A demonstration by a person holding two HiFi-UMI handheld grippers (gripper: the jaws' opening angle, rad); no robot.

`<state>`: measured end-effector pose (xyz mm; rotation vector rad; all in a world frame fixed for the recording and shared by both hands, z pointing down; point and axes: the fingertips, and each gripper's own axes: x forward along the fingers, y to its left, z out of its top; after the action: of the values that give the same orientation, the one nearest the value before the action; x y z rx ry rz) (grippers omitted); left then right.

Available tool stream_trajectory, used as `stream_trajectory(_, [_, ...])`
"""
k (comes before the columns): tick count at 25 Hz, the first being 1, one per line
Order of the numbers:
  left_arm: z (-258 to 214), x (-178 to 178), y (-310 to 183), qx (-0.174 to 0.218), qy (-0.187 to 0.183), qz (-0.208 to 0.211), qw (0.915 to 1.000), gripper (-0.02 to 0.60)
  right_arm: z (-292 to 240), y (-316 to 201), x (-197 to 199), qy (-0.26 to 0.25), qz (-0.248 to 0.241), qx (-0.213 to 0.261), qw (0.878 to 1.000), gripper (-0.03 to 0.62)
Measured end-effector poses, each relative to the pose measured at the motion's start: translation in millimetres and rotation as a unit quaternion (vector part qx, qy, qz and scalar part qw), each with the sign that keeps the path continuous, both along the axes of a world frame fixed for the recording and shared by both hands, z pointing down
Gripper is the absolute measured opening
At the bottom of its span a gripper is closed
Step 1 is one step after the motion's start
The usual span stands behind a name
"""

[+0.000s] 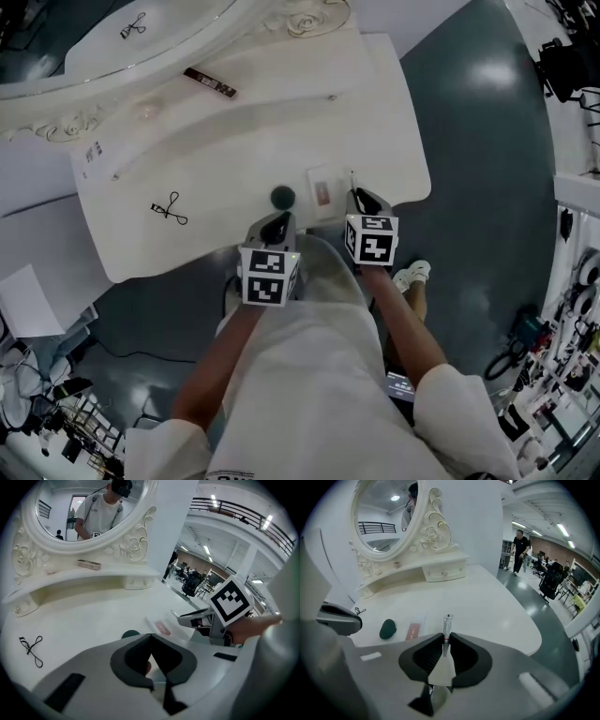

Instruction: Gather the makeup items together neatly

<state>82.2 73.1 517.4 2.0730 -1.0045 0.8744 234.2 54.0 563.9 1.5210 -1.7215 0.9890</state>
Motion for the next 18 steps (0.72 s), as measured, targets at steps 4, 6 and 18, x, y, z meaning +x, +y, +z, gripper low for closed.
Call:
stream_trajectory(4, [2,2,0,-0.003,-0.001,0.005,1.0,0.009,7,-2,1,0.002,-0.005,-0.005,1.0,0.054])
stream_trajectory(6, [3,4,0,-0.003,-0.002,0.007,1.0,0.009,10,-3,2,0.003,-0.007,-0.007,1.0,0.054])
stream_trajectory(18, [5,3,1,-0.002,-0.006,0.009,0.9999,0.009,22,0,4,0.012,-0.023,-0.025,0.999,0.055])
